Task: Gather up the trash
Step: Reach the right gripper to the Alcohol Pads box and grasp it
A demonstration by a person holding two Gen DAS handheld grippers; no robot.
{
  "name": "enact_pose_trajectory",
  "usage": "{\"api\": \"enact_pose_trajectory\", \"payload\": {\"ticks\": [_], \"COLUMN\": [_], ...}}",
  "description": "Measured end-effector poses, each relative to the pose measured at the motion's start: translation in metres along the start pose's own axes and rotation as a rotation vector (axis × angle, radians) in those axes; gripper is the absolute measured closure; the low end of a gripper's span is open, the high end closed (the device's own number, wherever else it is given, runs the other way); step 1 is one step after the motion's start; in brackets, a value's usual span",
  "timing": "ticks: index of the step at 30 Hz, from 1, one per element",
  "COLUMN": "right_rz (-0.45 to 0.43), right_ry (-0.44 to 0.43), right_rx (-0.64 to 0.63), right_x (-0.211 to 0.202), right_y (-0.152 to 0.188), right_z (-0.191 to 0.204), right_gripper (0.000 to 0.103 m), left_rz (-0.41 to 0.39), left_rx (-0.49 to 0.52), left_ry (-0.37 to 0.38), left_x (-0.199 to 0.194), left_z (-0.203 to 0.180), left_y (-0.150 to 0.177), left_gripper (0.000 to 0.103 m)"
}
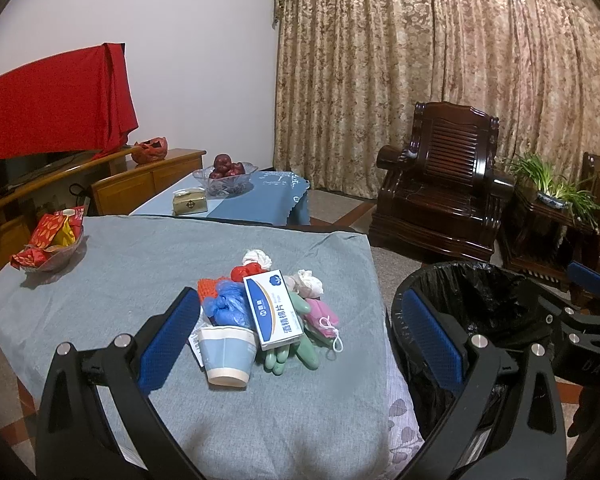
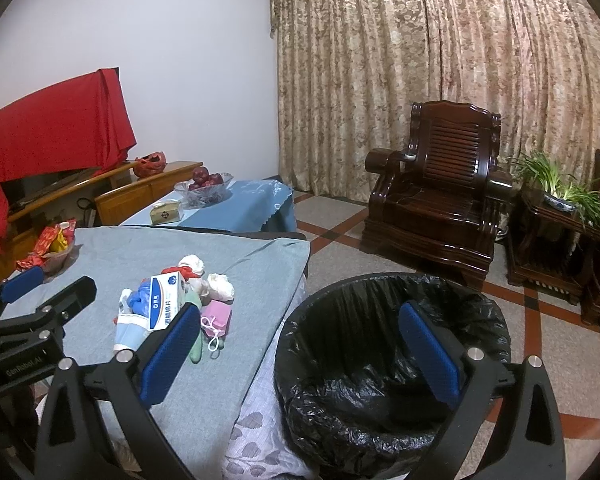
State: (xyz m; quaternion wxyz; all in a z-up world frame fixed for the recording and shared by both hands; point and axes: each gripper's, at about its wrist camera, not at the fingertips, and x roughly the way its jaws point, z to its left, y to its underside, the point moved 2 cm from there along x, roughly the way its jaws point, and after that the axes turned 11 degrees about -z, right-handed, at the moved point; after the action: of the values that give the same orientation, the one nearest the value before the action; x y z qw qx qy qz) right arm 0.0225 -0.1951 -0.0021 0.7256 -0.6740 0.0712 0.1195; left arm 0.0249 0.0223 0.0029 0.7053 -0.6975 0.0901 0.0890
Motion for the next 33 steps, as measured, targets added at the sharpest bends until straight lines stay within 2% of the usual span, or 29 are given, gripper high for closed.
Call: {"api": "enact_pose_trajectory", "payload": {"ticks": [5, 11, 18, 25, 31, 33], "right_rz": [0.005, 0.012, 0.023, 0.058, 0.111, 0.129], "right_ry": [-0.007, -0.024, -0.05, -0.105, -0.159, -0.185], "right_rx": [-0.003, -0.01, -0.024, -0.057, -0.068, -0.073], "right_x": [0.007, 0.015, 0.032, 0.068, 0.105, 0.117], "right_y": [0.002, 0.008, 0.011, 0.025, 0.041, 0.049], "right_z": [0.02, 0.015, 0.028, 0.053, 0.079, 0.091], "right_gripper": [0.006, 0.006, 0.006, 0.006, 0.006, 0.009], "left_rz": [0.001, 0.008, 0.02, 0.018, 0.073, 0.082], "left_rx": [-0.004, -0.014, -0.024, -0.011, -0.031, -0.039], "left_ry": [-0.007, -0.026, -0.055, -0.135, -0.218, -0.244], "left_x": [0.003, 0.011, 0.018, 0.036, 0.059, 0.065], "left_z": [0.013, 0.022, 0.034, 0.076, 0.122, 0.134], "left_y": [-0.001, 0.005, 0.011, 0.028, 0.052, 0.059], "left_gripper": [0.005, 0.005, 0.005, 0.005, 0.005, 0.005]}}
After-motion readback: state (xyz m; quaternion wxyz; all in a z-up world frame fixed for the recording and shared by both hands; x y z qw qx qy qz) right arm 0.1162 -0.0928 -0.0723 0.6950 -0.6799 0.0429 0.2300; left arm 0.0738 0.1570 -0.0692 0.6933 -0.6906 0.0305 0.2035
